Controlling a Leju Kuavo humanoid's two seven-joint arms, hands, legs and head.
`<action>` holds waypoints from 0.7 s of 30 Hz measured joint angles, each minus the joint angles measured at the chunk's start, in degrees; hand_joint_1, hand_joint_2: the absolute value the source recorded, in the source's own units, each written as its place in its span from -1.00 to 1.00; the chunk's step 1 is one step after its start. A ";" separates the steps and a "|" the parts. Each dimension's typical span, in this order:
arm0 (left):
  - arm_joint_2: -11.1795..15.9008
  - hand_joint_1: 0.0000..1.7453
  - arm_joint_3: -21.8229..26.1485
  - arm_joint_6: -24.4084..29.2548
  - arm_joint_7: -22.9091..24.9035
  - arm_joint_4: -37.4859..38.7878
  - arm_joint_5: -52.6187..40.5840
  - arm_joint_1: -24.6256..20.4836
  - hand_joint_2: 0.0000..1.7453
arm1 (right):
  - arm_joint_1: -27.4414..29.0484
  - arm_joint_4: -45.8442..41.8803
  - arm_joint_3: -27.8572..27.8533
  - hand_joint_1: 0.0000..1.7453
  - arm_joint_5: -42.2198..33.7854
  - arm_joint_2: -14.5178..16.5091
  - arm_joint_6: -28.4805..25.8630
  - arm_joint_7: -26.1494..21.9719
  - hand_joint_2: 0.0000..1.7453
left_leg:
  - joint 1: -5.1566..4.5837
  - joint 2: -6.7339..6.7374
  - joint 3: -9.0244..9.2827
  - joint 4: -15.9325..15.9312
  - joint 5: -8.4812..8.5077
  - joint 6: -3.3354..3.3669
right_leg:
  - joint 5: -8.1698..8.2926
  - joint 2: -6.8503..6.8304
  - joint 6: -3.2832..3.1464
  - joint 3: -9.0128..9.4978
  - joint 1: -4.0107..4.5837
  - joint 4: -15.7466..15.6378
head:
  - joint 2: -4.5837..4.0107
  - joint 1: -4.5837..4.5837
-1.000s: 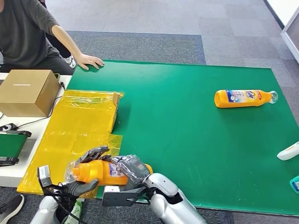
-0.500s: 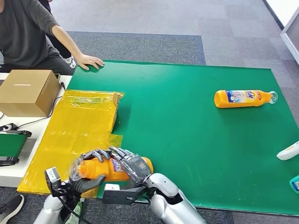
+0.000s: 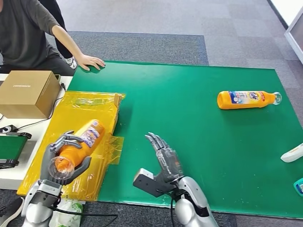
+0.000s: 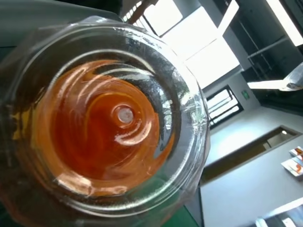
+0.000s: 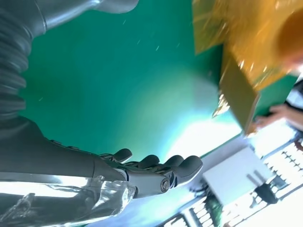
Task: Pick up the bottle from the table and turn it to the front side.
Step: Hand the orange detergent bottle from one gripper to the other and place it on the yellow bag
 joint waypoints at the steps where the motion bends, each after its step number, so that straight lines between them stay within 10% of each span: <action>1: -0.46 1.00 0.76 1.65 1.55 -0.66 -4.14 0.10 1.00 | 0.92 -1.52 -1.34 -1.00 0.14 -0.03 0.05 -0.10 1.00 | 0.00 0.00 0.00 0.00 -0.01 0.01 | -0.02 0.00 0.01 0.00 0.00 0.00 | 0.00 0.01; 13: -0.48 0.70 3.92 1.64 28.06 3.47 -32.50 -3.39 1.00 | 6.95 -10.00 -12.11 -1.00 0.45 0.11 3.32 -3.62 1.00 | 0.01 -0.03 0.15 -0.03 -0.07 -0.08 | -0.05 -0.01 -0.01 0.16 0.03 0.01 | -0.02 0.02; 21: 0.60 -0.62 3.93 1.46 28.62 16.12 -37.92 -13.30 1.00 | 5.57 -8.49 -12.97 -1.00 -0.14 1.00 4.43 -5.14 1.00 | -0.01 -0.03 0.66 -0.12 -0.03 -0.25 | -0.07 0.01 -0.17 0.52 0.04 0.11 | 0.00 0.00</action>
